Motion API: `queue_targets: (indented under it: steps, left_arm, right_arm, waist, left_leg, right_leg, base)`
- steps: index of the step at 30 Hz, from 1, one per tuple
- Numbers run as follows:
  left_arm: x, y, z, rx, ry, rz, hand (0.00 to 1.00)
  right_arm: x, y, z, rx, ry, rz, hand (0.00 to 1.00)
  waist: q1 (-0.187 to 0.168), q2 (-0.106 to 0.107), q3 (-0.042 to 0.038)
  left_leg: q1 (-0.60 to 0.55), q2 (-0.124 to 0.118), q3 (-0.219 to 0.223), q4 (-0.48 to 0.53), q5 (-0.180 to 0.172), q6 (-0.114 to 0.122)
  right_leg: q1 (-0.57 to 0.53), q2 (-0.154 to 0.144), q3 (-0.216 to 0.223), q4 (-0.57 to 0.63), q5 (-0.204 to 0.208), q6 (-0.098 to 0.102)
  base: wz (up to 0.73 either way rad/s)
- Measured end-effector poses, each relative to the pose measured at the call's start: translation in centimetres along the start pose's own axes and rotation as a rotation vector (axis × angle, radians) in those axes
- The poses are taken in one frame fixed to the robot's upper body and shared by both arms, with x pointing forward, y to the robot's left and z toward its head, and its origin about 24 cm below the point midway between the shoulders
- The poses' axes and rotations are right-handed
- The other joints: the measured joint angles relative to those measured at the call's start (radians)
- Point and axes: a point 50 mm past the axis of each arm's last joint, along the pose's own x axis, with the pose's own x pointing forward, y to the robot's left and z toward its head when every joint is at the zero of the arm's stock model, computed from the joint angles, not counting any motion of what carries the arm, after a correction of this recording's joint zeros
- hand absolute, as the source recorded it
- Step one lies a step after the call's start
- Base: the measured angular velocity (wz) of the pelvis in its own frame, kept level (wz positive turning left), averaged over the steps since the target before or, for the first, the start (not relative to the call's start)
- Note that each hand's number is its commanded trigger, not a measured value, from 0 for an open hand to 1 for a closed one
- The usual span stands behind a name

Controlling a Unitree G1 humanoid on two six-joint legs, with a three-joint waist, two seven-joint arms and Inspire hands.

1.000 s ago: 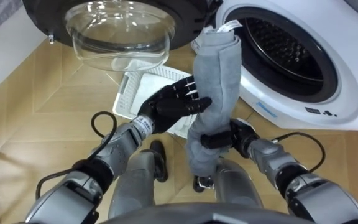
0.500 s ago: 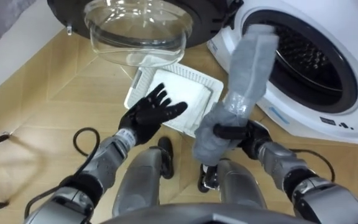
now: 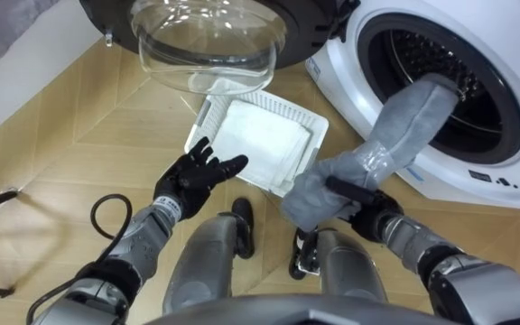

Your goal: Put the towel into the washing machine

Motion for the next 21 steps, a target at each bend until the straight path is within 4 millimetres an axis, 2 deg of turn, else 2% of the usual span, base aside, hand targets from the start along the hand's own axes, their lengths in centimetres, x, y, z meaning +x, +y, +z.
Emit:
queue_targets:
  steps: [4, 13, 18, 21]
  left_arm:
    - [0.0, 0.0, -0.3, -0.007, 0.009, 0.024, 0.0]
    - [0.0, 0.1, 0.0, 0.017, 0.018, 0.038, 0.0]
    - [-0.2, 0.6, 0.8, 0.037, 0.002, 0.045, 0.0]
    - [-0.3, 1.0, 1.5, 0.05, -0.013, 0.062, 0.0]
  right_arm:
    - [-0.2, -0.9, 0.5, 0.102, -0.01, -0.027, 1.0]
    - [-0.6, -1.8, 3.8, 0.243, -0.105, -0.035, 1.0]
    - [-1.2, -2.9, 6.6, 0.253, -0.173, -0.071, 1.0]
    - [-2.0, -3.7, 9.4, 0.232, -0.219, -0.106, 1.0]
  waist:
    - [0.0, -0.005, 0.0032]
    - [-0.001, -0.018, 0.0033]
    - [-0.002, -0.044, 0.0021]
    - [-0.003, -0.064, 0.0018]
  left_leg:
    - [0.002, -0.009, 0.004, -0.001, 0.002, 0.004]
    - [-0.035, -0.023, -0.005, 0.003, 0.006, 0.007]
    - [-0.044, -0.027, -0.007, 0.006, 0.006, 0.007]
    - [-0.051, -0.025, 0.002, 0.007, 0.008, 0.01]
  right_leg:
    - [-0.004, -0.011, 0.0, 0.016, -0.008, 0.004]
    - [-0.041, -0.02, -0.005, 0.031, -0.013, 0.006]
    - [-0.056, -0.023, -0.002, 0.04, -0.014, 0.006]
    - [-0.071, -0.028, 0.006, 0.054, -0.014, 0.007]
  base:
    - [0.04]
    - [0.03]
    - [0.0]
    - [-0.05]
